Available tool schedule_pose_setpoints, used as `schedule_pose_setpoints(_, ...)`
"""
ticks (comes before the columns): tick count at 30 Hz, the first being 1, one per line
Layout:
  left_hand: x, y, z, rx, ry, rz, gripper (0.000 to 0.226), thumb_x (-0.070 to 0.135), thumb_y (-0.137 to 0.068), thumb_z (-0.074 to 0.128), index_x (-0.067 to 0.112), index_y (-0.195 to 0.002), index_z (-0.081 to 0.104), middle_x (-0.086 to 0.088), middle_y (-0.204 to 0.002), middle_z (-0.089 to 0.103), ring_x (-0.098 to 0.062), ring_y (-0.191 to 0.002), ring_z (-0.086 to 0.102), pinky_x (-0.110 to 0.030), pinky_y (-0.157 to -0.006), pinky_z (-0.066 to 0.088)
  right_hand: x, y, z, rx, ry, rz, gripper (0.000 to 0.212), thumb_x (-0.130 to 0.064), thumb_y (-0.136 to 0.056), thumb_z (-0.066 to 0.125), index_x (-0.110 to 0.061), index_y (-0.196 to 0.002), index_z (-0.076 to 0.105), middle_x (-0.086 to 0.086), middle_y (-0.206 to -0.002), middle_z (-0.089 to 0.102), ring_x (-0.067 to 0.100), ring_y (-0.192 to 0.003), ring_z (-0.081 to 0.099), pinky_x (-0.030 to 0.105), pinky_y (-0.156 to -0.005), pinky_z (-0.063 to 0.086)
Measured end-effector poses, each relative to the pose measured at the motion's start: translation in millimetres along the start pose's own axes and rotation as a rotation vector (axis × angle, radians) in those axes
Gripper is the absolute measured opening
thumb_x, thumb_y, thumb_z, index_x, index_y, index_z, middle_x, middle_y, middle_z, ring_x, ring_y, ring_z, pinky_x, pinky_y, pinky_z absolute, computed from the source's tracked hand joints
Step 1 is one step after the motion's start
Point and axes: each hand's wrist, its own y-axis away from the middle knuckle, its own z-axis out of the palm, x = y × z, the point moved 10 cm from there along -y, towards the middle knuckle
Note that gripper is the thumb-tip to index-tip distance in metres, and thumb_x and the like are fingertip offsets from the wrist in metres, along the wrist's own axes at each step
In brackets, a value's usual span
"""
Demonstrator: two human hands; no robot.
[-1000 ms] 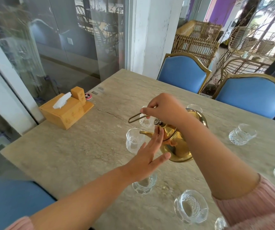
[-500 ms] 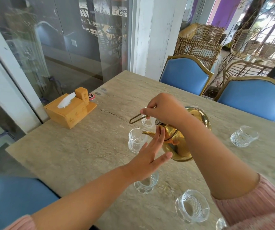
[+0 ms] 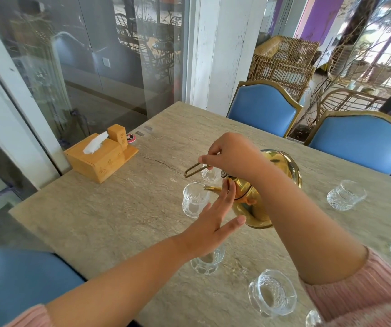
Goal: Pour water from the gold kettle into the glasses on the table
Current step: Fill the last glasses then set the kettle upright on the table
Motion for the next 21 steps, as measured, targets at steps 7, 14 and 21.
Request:
schedule_pose_setpoints(7, 2.6, -0.7, -0.2, -0.005, 0.001, 0.001, 0.077, 0.068, -0.089, 0.026, 0.042, -0.143, -0.021, 0.014, -0.154, -0.028, 0.012, -0.137, -0.021, -0.052, -0.118, -0.003, -2.8, 1.0, -2.0, -0.005, 0.015, -0.004, 0.030, -0.040, -0.086, 0.061, -0.018, -0.072, 0.075, 0.004, -0.077, 0.074, 0.009, -0.047, 0.048, 0.022, -0.047, 0.036)
schedule_pose_setpoints(14, 5.5, -2.4, 0.3, 0.007, -0.007, 0.017, 0.077, 0.066, -0.090, 0.027, 0.039, -0.146, -0.020, 0.016, -0.154, -0.028, 0.010, -0.139, -0.019, -0.053, -0.118, -0.001, -3.0, 1.2, -4.7, 0.005, 0.055, -0.003, 0.030, -0.041, -0.087, 0.060, -0.018, -0.075, 0.076, 0.003, -0.081, 0.075, 0.013, -0.058, 0.057, 0.024, -0.051, 0.043)
schedule_pose_setpoints(21, 6.7, -4.1, -1.0, 0.014, -0.001, 0.023, 0.079, 0.069, -0.089, 0.025, 0.039, -0.146, -0.020, 0.016, -0.154, -0.027, 0.005, -0.141, -0.018, -0.053, -0.118, -0.001, -4.5, 1.4, -6.4, 0.009, 0.072, 0.008, 0.030, -0.043, -0.086, 0.060, -0.020, -0.076, 0.075, 0.000, -0.083, 0.075, 0.017, -0.070, 0.066, 0.032, -0.064, 0.056)
